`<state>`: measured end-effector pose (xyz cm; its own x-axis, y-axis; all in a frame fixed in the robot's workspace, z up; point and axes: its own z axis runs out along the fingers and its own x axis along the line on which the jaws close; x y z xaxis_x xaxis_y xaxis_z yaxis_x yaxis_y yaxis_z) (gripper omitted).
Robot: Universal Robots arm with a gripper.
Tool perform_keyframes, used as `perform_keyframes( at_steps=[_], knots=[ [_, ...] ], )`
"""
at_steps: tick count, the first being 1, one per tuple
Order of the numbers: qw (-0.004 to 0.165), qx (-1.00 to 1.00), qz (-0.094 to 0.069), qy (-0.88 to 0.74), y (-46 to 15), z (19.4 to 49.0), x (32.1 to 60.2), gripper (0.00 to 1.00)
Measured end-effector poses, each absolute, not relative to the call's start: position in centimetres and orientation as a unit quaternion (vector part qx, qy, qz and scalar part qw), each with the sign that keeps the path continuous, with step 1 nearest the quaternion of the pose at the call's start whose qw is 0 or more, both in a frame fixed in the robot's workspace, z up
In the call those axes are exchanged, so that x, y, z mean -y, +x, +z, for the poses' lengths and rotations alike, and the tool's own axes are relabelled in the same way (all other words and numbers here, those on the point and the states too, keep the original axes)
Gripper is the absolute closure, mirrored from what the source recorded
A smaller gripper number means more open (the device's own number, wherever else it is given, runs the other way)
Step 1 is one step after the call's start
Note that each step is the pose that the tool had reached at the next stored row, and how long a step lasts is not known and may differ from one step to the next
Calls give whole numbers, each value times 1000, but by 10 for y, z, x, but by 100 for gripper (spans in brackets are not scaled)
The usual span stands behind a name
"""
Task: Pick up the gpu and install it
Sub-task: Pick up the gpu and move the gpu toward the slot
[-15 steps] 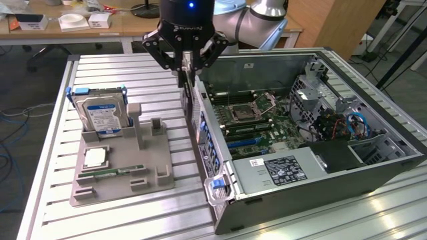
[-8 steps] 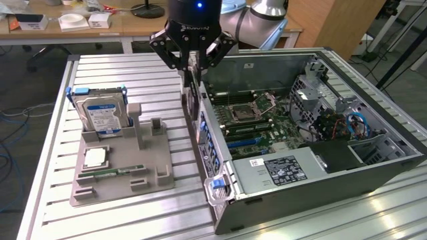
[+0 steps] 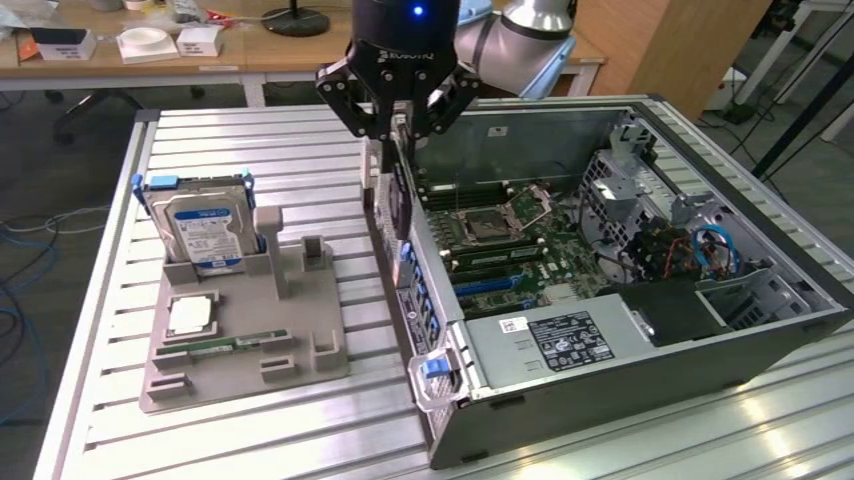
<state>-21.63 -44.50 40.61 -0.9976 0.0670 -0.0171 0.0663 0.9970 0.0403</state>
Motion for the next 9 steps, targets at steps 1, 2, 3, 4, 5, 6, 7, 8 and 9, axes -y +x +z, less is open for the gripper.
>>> perform_keyframes(
  at_steps=[1, 2, 3, 4, 5, 6, 7, 8, 9],
  knots=[
    [9, -999, 20, 33, -215, 406, 445, 74],
    [9, -999, 20, 33, -213, 406, 445, 74],
    [9, -999, 20, 33, -212, 406, 445, 74],
    [9, -999, 20, 33, -210, 406, 445, 74],
    [9, -999, 20, 33, -209, 406, 445, 74],
    [9, -999, 20, 33, -207, 406, 445, 74],
    [9, -999, 20, 33, -206, 406, 445, 74],
    [9, -999, 20, 33, -204, 406, 445, 74],
    [9, -999, 20, 33, -203, 406, 445, 74]
  ],
)
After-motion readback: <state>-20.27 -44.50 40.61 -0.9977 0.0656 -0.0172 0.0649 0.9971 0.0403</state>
